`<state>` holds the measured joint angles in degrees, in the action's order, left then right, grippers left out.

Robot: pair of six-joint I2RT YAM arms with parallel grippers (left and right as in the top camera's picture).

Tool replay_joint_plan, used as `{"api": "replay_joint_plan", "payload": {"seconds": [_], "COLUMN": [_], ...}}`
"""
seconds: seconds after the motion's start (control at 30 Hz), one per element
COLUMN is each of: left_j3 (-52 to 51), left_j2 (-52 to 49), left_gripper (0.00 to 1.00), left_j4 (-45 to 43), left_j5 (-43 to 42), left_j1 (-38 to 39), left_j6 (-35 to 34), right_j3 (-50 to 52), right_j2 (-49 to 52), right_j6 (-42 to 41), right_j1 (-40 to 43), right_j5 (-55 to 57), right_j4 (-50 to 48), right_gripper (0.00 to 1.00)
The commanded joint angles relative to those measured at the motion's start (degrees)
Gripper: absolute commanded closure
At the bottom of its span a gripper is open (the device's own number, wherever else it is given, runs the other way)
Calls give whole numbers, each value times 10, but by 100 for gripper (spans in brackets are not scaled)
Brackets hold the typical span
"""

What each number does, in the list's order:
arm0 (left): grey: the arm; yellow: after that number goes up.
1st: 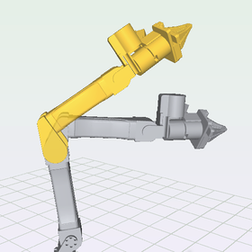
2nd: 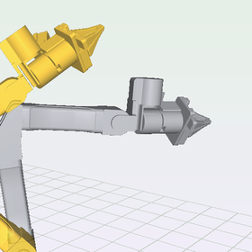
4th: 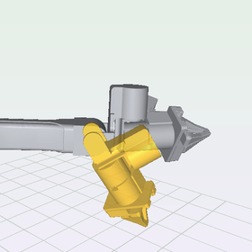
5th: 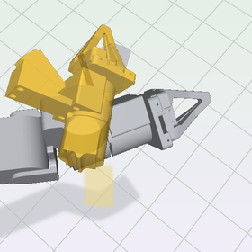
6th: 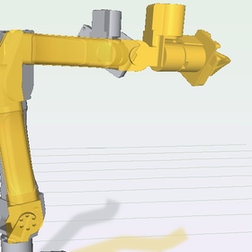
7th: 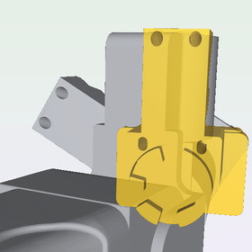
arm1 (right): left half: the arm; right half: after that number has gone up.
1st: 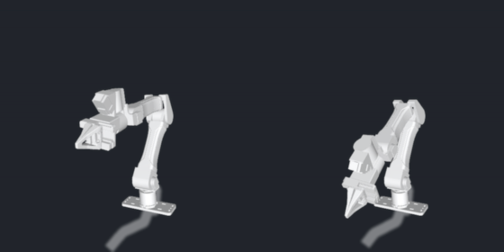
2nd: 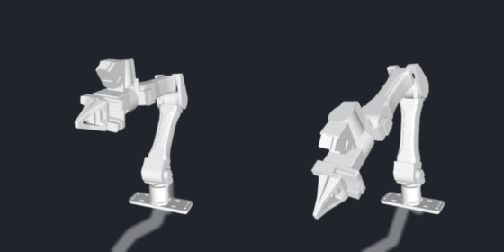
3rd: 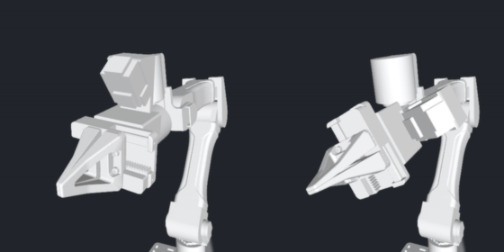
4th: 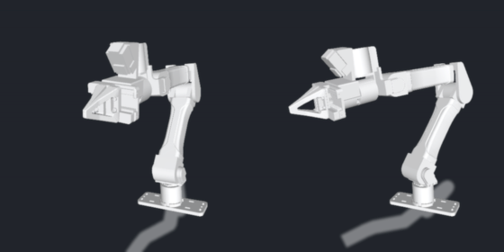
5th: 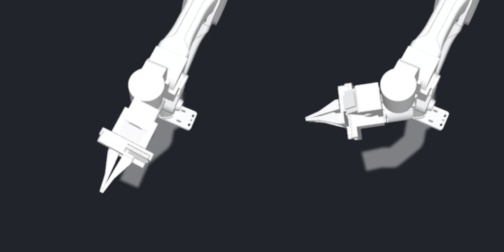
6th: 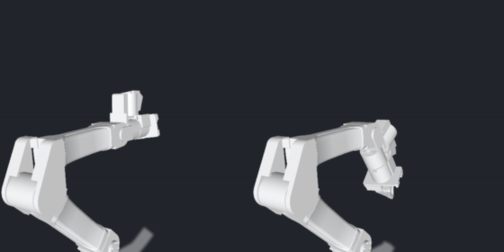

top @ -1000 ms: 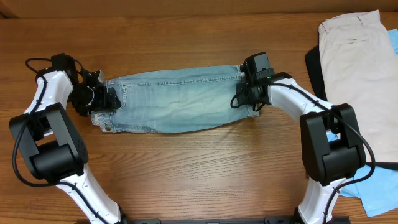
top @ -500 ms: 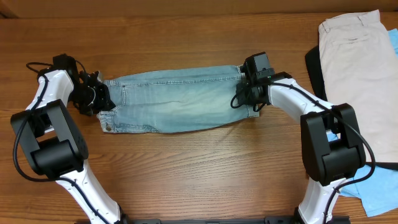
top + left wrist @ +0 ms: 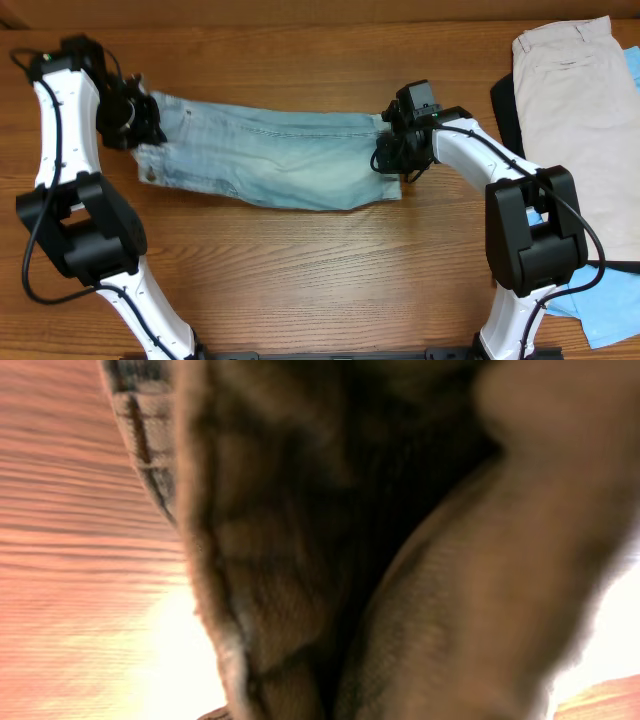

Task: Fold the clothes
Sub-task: 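Fold the left end over toward the right gripper with the left gripper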

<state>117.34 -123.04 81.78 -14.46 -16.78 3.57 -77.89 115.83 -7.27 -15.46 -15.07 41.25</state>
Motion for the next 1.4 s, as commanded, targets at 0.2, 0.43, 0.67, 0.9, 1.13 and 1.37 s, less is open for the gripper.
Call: {"api": "replay_joint_plan", "payload": {"seconds": [0.2,0.43,0.67,0.9,1.13,1.37], "left_j3": [66,65,45,-1,-47,-38], "left_j2": [62,61,61,60,59,57], "left_gripper": [96,96,96,75,0,0], "left_j4": [30,-3,-70,-122,-240,-298], "left_j5": [40,46,66,106,69,62], "left_j1": [98,230,349,436,503,531], "left_j6": [22,-16,-61,-85,-94,-104], "right_j3": [-15,-16,-66,-181,-217,-216], "right_j2": [-1,-1,-57,-154,-238,-267], "right_j6": [-9,-18,-33,-32,-33,-45], "right_j1": [-1,1,23,73,134,188], "right_j5": [-20,-23,-66,-76,-76,-77], "right_j4": [1,-7,10,108,132,156], "right_gripper": [93,96,96,85,80,76]}}
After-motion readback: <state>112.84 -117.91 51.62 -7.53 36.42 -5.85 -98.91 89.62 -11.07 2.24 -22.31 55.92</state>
